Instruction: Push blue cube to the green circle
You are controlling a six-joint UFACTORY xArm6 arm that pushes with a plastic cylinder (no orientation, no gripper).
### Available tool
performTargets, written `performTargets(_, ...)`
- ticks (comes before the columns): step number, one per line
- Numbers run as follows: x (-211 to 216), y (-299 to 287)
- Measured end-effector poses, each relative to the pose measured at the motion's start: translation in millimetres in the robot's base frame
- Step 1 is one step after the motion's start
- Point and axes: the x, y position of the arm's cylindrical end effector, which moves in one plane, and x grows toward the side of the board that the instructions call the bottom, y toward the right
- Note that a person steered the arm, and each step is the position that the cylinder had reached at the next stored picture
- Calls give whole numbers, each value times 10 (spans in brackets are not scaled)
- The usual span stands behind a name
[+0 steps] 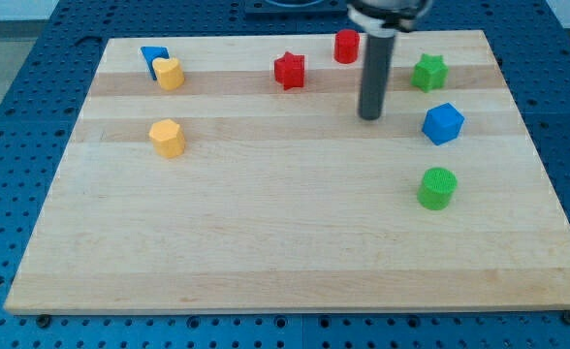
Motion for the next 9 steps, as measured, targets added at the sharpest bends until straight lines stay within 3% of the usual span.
performTargets(2,50,887)
performTargets(5,704,918)
performTargets(7,1064,1331)
performTargets(9,1399,803)
